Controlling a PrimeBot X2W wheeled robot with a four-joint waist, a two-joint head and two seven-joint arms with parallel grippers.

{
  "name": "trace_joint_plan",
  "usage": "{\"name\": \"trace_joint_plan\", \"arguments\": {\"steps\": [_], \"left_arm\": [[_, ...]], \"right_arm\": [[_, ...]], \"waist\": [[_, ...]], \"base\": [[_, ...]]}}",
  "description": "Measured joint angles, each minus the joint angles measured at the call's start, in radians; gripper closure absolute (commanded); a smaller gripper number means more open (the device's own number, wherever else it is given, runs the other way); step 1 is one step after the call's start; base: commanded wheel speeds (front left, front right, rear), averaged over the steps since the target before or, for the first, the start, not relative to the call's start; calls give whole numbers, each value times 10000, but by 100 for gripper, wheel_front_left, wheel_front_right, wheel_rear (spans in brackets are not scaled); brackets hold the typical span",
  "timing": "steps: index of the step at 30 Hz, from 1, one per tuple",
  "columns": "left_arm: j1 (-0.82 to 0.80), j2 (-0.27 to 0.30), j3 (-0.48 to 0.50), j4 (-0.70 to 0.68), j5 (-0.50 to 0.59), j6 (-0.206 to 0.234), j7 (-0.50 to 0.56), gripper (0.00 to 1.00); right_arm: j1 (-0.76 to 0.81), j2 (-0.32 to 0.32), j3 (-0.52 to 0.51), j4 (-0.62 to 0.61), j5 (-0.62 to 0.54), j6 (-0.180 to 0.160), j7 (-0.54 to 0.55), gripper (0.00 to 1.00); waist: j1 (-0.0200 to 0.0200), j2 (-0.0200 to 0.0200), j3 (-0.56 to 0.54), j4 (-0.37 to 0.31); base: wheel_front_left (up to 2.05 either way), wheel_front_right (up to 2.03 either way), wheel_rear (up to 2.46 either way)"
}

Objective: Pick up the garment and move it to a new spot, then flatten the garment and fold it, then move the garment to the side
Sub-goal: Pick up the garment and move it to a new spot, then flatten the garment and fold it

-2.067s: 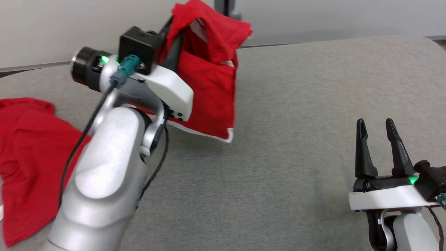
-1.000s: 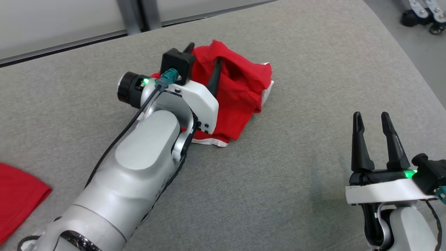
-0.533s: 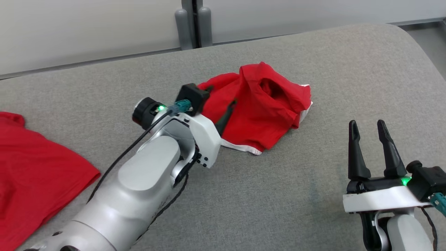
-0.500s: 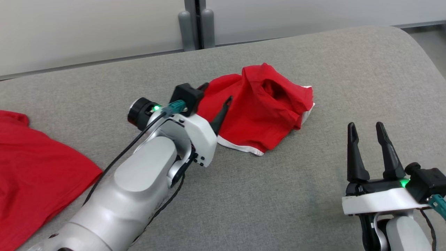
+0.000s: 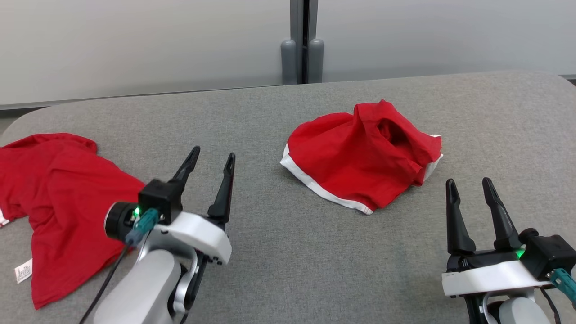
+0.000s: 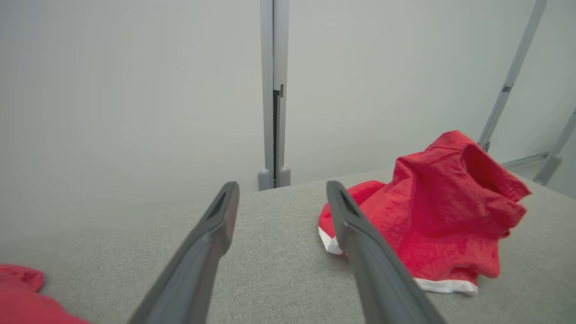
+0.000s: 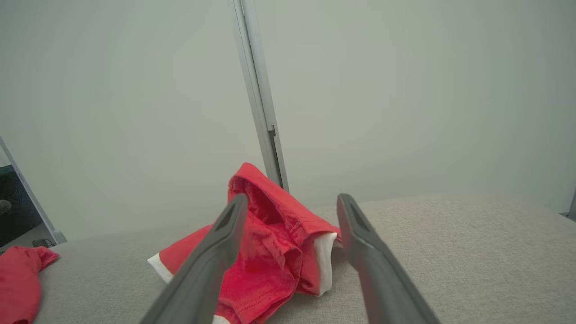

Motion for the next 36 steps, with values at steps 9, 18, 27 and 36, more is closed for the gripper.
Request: {"name": "trace_joint_plan", "arguments": {"steps": [9,18,27,36], "left_arm": [[2615,-882,2408,-2036,1601,-94,-13,0],[2874,-1820,3540,-1910,2861,-1122,-13,0],[2730,-2178,3912,-1611,3356,-1599,-13,0],[2619,-2222,3986,-1542,3396,-1712,-13,0]], "right_arm": [[24,-96,71,82,-36,0,-2,0],[-188,-253,909,1131,460,0,-2,0],[-1363,-291,1708,3323,2138,0,780,0],[-2218,-510,1741,4867,2815,0,738,0]], "waist": [[0,0,27,302],[0,0,307,473],[-1,0,861,930],[0,0,1203,1498]], "base": [[0,0,0],[0,0,0],[0,0,0],[0,0,0]]}}
